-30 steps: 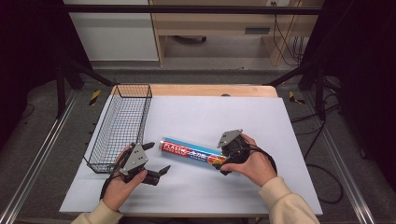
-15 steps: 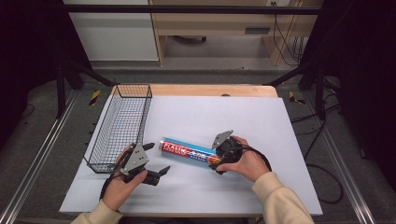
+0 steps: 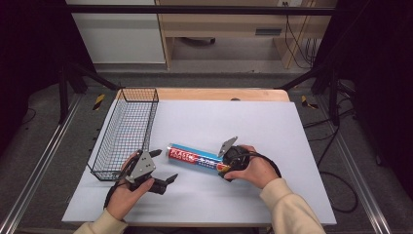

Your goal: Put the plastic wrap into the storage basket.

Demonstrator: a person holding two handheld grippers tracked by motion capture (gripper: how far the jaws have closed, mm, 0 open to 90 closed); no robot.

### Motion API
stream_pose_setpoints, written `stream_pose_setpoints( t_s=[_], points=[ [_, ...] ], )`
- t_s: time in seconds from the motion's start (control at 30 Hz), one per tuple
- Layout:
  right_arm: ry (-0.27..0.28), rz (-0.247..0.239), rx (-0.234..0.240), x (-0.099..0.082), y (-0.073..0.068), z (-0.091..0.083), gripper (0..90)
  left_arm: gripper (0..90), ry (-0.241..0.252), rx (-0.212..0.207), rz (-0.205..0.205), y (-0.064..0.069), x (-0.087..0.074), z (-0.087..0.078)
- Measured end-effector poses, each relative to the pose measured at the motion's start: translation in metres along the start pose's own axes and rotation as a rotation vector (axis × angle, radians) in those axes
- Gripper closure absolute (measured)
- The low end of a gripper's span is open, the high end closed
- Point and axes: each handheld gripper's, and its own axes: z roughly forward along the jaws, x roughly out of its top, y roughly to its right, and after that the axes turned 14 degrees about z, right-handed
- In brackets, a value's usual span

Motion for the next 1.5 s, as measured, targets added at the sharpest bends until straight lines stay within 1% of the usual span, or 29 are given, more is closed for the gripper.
stream_pose_setpoints(
  t_s=[0.03, 0.13, 0.2, 0.23, 0.27, 0.33, 0.37, 0.4, 0.47, 0.5, 0.53, 0.57, 0.63, 0.67, 0.73, 0.83, 0.9, 0.93, 1.0, 1.03, 1.07, 1.1, 1.13, 1.2, 1.23, 1.4, 1.43, 1.47, 1.5],
  points=[
    [-0.012, -0.012, -0.014, 0.001, 0.0, 0.001, 28.6, 4.2, -0.001, 0.0, 0.0, 0.0, 0.0, 0.0],
    [-0.013, -0.015, -0.018, 0.001, -0.001, 0.001, 29.5, 4.2, -0.003, -0.002, 0.002, 0.0, 0.0, 0.0],
    [0.003, -0.034, -0.023, 0.0, -0.002, 0.0, 30.1, 4.2, -0.003, -0.004, 0.005, 0.0, 0.001, 0.0],
    [0.006, -0.059, -0.036, 0.0, -0.004, -0.001, 30.6, 4.5, -0.004, 0.0, 0.012, 0.0, 0.002, 0.0],
    [0.006, -0.059, -0.036, 0.0, -0.004, -0.001, 30.6, 4.5, -0.004, 0.0, 0.012, 0.0, 0.002, 0.0],
    [0.012, -0.07, -0.049, -0.001, -0.006, -0.003, 30.6, 4.6, -0.008, 0.001, 0.032, -0.001, 0.006, 0.0],
    [0.016, -0.099, -0.068, -0.002, -0.005, -0.007, 30.6, 4.6, -0.006, 0.004, 0.04, -0.002, 0.01, 0.001],
    [0.016, -0.099, -0.068, -0.002, -0.005, -0.007, 30.6, 4.6, -0.004, 0.002, 0.046, -0.002, 0.012, 0.001],
    [0.016, -0.109, -0.075, -0.003, -0.005, -0.012, 30.7, 4.6, -0.009, -0.004, 0.083, -0.003, 0.019, 0.003],
    [0.019, -0.125, -0.084, -0.004, -0.004, -0.021, 30.7, 4.6, -0.018, -0.026, 0.11, -0.006, 0.026, 0.005],
    [0.019, -0.125, -0.084, -0.004, -0.004, -0.021, 30.7, 4.6, -0.018, -0.026, 0.11, -0.006, 0.026, 0.005],
    [0.023, -0.12, -0.083, -0.004, -0.003, -0.025, 30.7, 4.6, -0.024, -0.031, 0.128, -0.007, 0.03, 0.008],
    [0.035, -0.14, -0.09, -0.005, 0.0, -0.041, 30.7, 4.6, -0.046, -0.046, 0.169, -0.011, 0.04, 0.015],
    [0.035, -0.14, -0.09, -0.005, 0.0, -0.041, 30.7, 4.6, -0.046, -0.046, 0.169, -0.011, 0.04, 0.015],
    [0.036, -0.152, -0.107, -0.003, 0.003, -0.058, 30.7, 4.5, -0.056, -0.066, 0.2, -0.016, 0.048, 0.021],
    [0.031, -0.171, -0.118, 0.0, 0.007, -0.072, 30.7, 4.3, -0.073, -0.112, 0.233, -0.027, 0.067, 0.034],
    [0.035, -0.169, -0.125, 0.001, 0.009, -0.08, 30.8, 4.3, -0.069, -0.114, 0.26, -0.03, 0.077, 0.04],
    [0.035, -0.169, -0.125, 0.001, 0.009, -0.08, 30.8, 4.4, -0.069, -0.114, 0.26, -0.03, 0.077, 0.04],
    [0.026, -0.194, -0.13, 0.004, 0.012, -0.089, 30.8, 4.5, -0.069, -0.142, 0.273, -0.031, 0.086, 0.046],
    [0.026, -0.195, -0.129, 0.004, 0.012, -0.092, 30.8, 4.5, -0.09, -0.167, 0.311, -0.029, 0.093, 0.053],
    [0.026, -0.195, -0.129, 0.004, 0.012, -0.092, 30.8, 4.5, -0.09, -0.167, 0.311, -0.029, 0.093, 0.053],
    [0.021, -0.207, -0.126, 0.006, 0.013, -0.097, 30.8, 4.6, -0.12, -0.189, 0.354, -0.027, 0.099, 0.059],
    [0.021, -0.207, -0.126, 0.006, 0.013, -0.097, 30.8, 4.6, -0.12, -0.189, 0.354, -0.027, 0.099, 0.059],
    [0.012, -0.221, -0.122, 0.009, 0.012, -0.102, 30.8, 4.6, -0.139, -0.206, 0.385, -0.023, 0.104, 0.066],
    [0.013, -0.225, -0.125, 0.01, 0.011, -0.104, 30.8, 5.0, -0.15, -0.198, 0.42, -0.02, 0.108, 0.07],
    [0.005, -0.244, -0.114, 0.014, 0.008, -0.11, 30.8, 5.9, -0.166, -0.21, 0.45, -0.019, 0.114, 0.075],
    [0.004, -0.256, -0.116, 0.015, 0.007, -0.113, 30.8, 7.4, -0.188, -0.22, 0.471, -0.019, 0.115, 0.078],
    [0.004, -0.256, -0.116, 0.015, 0.007, -0.113, 30.8, 8.0, -0.188, -0.22, 0.471, -0.019, 0.115, 0.078],
    [-0.003, -0.26, -0.12, 0.017, 0.005, -0.116, 30.9, 8.4, -0.21, -0.221, 0.494, -0.02, 0.118, 0.08]
  ],
)
